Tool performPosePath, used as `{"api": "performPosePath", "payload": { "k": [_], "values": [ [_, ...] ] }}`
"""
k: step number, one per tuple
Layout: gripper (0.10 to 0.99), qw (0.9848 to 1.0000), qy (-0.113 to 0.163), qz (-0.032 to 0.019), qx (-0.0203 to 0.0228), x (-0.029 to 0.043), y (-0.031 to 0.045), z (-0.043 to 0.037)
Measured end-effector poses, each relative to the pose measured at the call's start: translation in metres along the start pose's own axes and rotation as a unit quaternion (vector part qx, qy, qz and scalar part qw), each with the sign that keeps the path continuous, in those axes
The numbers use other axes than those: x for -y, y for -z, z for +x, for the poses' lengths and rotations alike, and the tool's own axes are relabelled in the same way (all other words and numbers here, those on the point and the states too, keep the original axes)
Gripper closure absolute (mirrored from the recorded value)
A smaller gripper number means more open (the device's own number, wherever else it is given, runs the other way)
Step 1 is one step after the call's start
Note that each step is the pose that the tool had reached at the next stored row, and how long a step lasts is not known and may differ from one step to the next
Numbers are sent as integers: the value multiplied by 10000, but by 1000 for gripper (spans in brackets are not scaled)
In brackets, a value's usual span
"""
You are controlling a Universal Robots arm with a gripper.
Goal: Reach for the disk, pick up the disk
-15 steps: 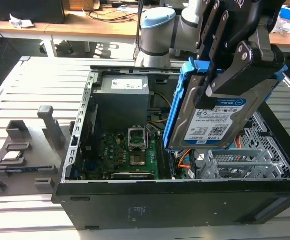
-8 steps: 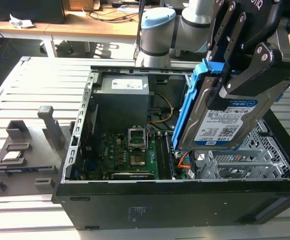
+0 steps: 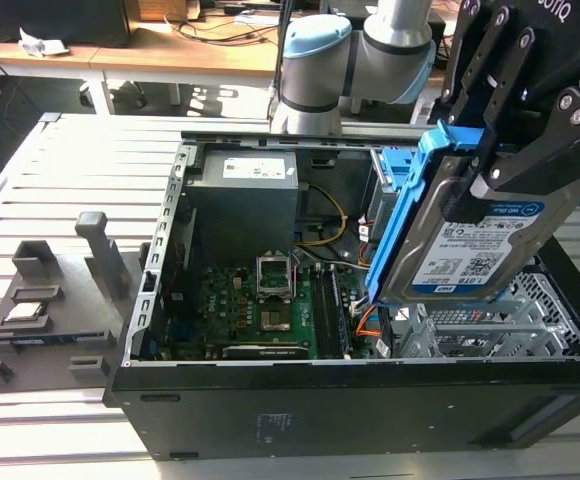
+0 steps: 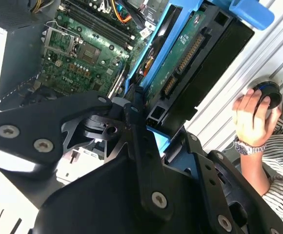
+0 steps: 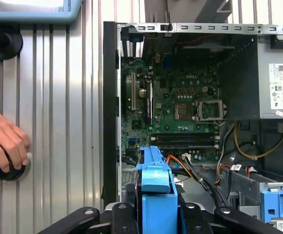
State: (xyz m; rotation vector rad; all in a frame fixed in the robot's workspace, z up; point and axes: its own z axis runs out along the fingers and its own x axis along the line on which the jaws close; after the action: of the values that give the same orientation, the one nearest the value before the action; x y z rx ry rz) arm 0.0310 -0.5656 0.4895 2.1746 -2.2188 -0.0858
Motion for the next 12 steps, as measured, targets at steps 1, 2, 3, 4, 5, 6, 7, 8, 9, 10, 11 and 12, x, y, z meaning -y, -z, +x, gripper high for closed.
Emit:
{"api": "performPosePath", "payload": {
  "k": [1,2,3,4,5,6,7,8,9,10,11,12],
  "values": [
    [718,10000,0,0,-6,23,1,-1],
    [718,10000,-1,0,-10,39,2,-1],
    [718,10000,-1,0,-14,59,3,-1],
    [718,10000,-2,-1,-21,82,4,-2],
    [718,10000,-2,0,-25,98,5,-2],
    [718,10000,-2,-1,-29,115,6,-2],
    [718,10000,-2,-1,-36,140,7,-2],
    [718,10000,-3,-1,-39,155,8,-3],
    [718,10000,-3,-1,-43,170,8,-3],
    [718,10000,-3,-1,-48,186,9,-4],
    [718,10000,-4,-1,-53,201,11,-4],
    [718,10000,-4,-1,-59,221,11,-4]
  ]
}}
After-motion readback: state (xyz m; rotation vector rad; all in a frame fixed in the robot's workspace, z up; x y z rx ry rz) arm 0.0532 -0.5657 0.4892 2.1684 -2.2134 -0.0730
